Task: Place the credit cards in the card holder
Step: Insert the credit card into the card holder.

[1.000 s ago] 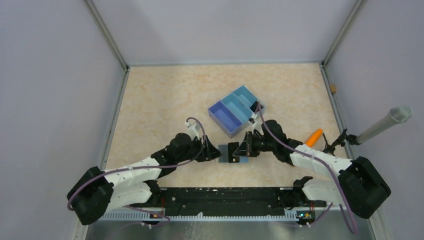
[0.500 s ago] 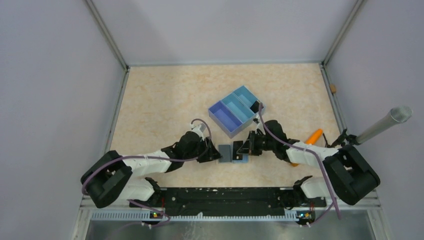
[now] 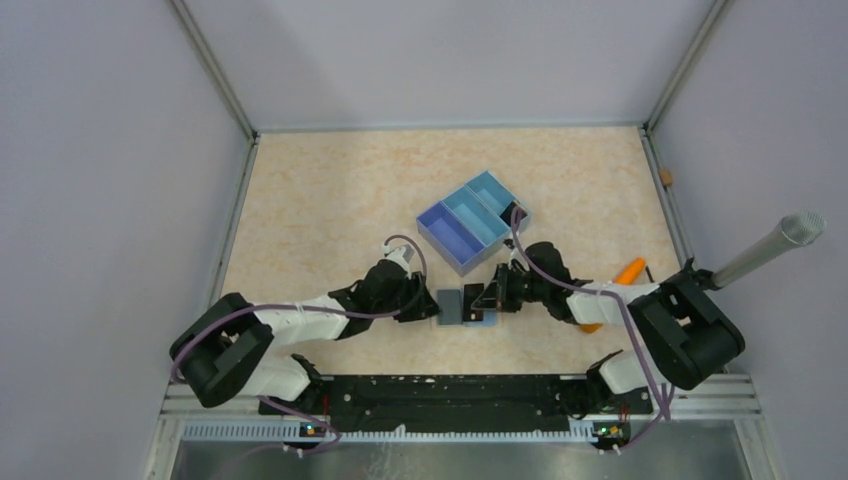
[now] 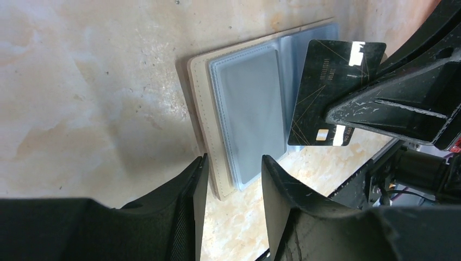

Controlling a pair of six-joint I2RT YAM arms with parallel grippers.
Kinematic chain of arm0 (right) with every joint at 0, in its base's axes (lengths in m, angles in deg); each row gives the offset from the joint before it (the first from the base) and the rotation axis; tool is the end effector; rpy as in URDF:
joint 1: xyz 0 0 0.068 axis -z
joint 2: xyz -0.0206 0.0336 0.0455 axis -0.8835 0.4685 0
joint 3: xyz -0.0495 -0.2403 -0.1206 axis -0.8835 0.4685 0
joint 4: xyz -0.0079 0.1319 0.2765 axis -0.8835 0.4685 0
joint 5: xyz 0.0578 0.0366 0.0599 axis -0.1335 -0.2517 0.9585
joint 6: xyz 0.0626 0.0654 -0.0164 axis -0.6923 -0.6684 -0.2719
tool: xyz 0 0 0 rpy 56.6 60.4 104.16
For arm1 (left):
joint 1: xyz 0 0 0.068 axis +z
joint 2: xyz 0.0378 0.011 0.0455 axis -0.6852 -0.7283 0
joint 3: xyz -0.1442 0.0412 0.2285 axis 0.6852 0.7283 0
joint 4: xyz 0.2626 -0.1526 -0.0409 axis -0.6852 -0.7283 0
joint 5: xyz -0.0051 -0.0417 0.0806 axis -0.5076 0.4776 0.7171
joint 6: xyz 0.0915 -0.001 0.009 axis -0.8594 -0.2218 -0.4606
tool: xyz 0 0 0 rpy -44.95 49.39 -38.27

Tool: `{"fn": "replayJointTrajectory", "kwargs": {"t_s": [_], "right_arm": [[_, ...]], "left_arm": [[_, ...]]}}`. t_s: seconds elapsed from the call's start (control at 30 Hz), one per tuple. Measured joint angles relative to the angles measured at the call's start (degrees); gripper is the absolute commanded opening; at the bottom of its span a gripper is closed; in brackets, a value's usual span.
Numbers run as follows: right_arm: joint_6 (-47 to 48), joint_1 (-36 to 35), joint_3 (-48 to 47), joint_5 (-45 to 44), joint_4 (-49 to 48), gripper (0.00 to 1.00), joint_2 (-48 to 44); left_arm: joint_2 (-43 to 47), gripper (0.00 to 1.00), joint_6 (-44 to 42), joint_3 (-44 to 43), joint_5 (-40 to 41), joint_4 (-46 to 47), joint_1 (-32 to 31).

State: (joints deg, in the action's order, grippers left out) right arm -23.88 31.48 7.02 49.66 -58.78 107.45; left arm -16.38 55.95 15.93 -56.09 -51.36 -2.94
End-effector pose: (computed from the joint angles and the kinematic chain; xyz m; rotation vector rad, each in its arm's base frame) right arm 0.2290 0.1865 0.0663 -0.0450 2.4804 1.2747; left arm 0.2035 -0.2275 0.0785 -0.0288 2.4744 -0.9821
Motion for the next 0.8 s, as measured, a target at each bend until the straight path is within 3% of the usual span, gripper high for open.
{"fn": "replayJointTrajectory", "kwargs": {"t_s": [0.8], "right_arm": [[-7.1,0.0,1.9,2.5,-9.2,0.00,8.4]], "left_arm": [[-4.3,0.30,-1.6,-1.8,0.1,0.6,0.2]]}}
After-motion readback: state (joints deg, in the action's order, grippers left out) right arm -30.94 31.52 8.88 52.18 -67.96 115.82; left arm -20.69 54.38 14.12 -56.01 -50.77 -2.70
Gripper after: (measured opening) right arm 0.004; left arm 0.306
